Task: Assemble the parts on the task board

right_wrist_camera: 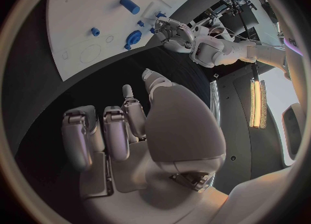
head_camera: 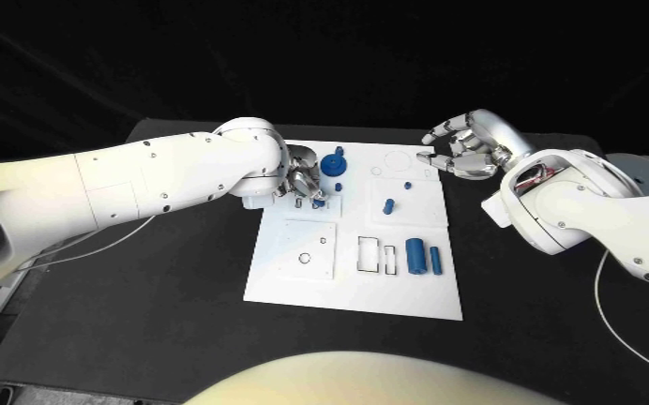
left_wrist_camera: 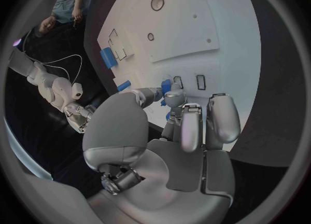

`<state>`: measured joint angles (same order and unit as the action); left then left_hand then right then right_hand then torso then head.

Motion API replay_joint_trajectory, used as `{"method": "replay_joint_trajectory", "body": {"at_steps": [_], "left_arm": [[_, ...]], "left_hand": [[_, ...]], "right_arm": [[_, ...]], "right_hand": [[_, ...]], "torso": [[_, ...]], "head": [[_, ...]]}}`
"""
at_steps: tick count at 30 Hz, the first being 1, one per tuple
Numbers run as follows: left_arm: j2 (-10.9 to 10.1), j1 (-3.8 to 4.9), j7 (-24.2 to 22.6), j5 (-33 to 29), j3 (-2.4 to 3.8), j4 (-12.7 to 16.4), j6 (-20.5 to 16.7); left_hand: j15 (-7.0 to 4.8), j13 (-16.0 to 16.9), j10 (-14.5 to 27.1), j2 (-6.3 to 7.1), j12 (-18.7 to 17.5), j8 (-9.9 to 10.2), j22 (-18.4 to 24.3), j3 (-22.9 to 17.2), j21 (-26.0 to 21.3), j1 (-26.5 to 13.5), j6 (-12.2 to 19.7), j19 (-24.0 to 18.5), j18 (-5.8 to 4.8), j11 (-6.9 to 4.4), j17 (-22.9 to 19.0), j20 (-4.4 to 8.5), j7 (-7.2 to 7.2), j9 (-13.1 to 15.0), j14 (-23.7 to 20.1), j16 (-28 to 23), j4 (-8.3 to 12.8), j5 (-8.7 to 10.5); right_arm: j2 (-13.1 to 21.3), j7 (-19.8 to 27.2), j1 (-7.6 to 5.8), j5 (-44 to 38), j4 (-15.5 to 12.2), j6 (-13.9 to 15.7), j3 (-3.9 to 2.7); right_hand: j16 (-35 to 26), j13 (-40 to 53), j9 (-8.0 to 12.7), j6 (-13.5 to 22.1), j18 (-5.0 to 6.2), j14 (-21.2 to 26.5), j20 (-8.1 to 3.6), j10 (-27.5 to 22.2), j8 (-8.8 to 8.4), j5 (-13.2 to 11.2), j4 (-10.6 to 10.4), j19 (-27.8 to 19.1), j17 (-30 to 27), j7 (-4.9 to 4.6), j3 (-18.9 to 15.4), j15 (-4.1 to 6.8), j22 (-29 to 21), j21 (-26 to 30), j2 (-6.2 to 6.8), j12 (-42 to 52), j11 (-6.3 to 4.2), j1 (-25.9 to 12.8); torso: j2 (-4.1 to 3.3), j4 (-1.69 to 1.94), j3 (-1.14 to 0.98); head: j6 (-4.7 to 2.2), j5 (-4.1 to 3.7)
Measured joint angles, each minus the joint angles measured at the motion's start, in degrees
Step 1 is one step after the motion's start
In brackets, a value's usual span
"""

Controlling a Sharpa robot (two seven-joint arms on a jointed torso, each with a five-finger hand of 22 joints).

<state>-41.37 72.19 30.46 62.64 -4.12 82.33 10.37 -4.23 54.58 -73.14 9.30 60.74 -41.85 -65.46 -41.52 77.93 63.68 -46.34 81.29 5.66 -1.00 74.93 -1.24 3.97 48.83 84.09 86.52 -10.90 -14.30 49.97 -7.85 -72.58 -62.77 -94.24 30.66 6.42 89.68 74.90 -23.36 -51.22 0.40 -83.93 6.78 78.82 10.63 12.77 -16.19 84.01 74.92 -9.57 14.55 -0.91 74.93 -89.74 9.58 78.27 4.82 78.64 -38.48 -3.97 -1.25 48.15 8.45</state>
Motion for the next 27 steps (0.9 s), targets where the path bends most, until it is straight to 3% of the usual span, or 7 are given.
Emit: {"method": "replay_joint_trajectory", "body": {"at_steps": [3, 8, 12, 27], "left_arm": [[0.0, -0.04, 0.0, 0.5, 0.0, 0.0, 0.0], [0.0, -0.1, 0.0, 1.4, 0.0, -0.1, 0.2], [0.0, -0.14, 0.1, 2.0, 0.0, -0.1, 0.3], [-0.2, -0.2, 0.1, 3.2, 0.0, -0.2, 1.5]], "left_hand": [[-0.07, -0.1, 0.0, 0.0, 0.0, 0.0, -0.1, 0.0, 0.1, 0.0, 0.0, 0.1, 0.01, 0.0, 0.0, 0.11, 0.0, 0.0, 0.1, 0.0, 0.0, -0.34], [-0.27, -0.5, 0.0, 0.19, -0.2, -0.5, -0.3, -0.2, 0.1, -0.6, -0.1, 0.1, 0.01, 0.0, 0.0, 0.11, 0.07, 0.5, -0.1, 0.0, -0.2, -2.86], [-0.28, -0.5, -0.2, 0.31, -0.2, -0.6, -0.5, -0.2, 0.3, -0.8, -0.2, 0.1, 0.01, -0.21, 0.0, 0.11, -0.06, 0.8, -0.1, 0.0, -0.2, -3.69], [-0.27, -0.5, -0.2, 0.68, -0.2, -0.9, -0.8, -0.2, 0.3, -1.1, -0.6, 0.1, 0.02, -0.21, 0.0, 0.11, -0.19, 0.8, -0.1, 0.2, -0.1, -4.42]], "right_arm": [[0.0, 0.0, 0.04, 0.0, 0.0, 0.0, 0.0], [0.0, 0.0, 0.1, 0.0, 0.0, 0.0, 0.0], [0.0, 0.0, 0.12, 0.0, 0.0, 0.0, 0.0], [0.0, 0.0, 0.16, 0.0, 0.0, 0.0, 0.01]], "right_hand": [[0.0, 0.0, 0.0, 0.0, 0.0, 0.0, 0.0, 0.0, 0.0, 0.0, 0.0, 0.0, 0.0, 0.0, 0.0, 0.0, 0.0, 0.0, 0.0, 0.0, 0.0, 0.0], [0.0, 0.0, 0.0, 0.0, 0.0, 0.0, 0.0, 0.0, 0.0, 0.0, 0.0, 0.0, 0.0, 0.0, 0.0, 0.0, 0.0, 0.0, 0.0, 0.0, 0.0, 0.0], [0.0, 0.0, 0.0, 0.0, 0.0, 0.0, 0.0, 0.0, 0.0, 0.0, 0.0, 0.0, 0.0, 0.0, 0.0, 0.0, 0.0, 0.0, 0.0, 0.0, 0.0, 0.0], [0.0, 0.0, 0.0, 0.0, 0.0, -0.2, 0.0, 0.0, 0.0, 0.3, -0.2, 0.0, 0.0, 0.0, 0.2, 0.21, 0.0, 0.0, -0.23, 0.0, 0.0, -0.2]], "torso": [[-0.02, -0.01, 0.02], [-0.02, -0.02, 0.01], [-0.02, -0.01, -0.01], [0.01, -0.05, -0.02]], "head": [[0.03, 0.04], [0.12, 0.08], [0.16, 0.1], [0.35, 0.21]]}}
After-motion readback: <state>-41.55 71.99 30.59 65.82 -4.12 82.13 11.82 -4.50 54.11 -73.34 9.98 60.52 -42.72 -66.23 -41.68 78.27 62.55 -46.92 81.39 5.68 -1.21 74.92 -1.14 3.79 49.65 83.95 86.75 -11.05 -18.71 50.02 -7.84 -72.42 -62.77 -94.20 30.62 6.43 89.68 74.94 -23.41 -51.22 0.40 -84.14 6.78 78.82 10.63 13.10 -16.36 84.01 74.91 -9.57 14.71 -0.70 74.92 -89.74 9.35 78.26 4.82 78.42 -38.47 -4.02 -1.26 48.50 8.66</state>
